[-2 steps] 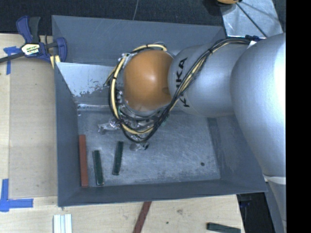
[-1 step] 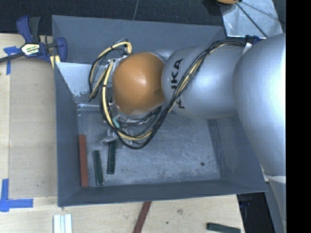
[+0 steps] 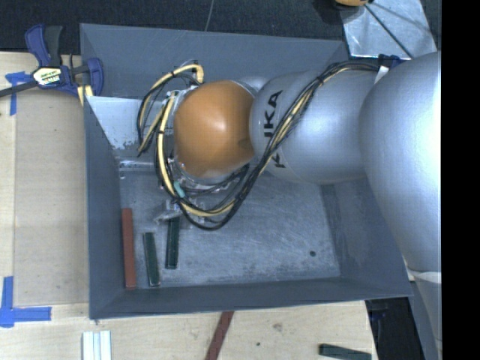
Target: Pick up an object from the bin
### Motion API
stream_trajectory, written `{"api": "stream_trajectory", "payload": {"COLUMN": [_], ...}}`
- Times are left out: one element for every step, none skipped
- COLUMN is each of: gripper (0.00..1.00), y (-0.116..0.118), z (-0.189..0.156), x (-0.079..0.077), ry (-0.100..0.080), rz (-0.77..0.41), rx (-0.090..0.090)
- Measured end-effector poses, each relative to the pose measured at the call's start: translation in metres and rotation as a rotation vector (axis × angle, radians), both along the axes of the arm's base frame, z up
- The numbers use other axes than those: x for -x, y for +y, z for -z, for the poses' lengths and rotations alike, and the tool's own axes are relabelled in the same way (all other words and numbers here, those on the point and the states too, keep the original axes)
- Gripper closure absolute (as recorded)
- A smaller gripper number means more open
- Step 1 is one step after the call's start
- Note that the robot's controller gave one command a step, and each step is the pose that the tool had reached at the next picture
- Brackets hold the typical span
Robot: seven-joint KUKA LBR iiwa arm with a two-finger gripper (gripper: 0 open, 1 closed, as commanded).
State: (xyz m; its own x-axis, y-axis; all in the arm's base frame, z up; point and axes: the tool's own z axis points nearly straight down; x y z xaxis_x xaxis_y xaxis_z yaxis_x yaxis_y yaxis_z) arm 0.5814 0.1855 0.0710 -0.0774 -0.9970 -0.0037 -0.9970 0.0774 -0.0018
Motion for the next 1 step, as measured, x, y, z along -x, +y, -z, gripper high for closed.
{"api": "stream_trajectory", "payload": {"gripper": [1.00], "y": [0.0022], "z": [-0.1795], "x": [-0.0165], "ry": [-0.007], "rz": [0.038], "rx": [-0.001]}}
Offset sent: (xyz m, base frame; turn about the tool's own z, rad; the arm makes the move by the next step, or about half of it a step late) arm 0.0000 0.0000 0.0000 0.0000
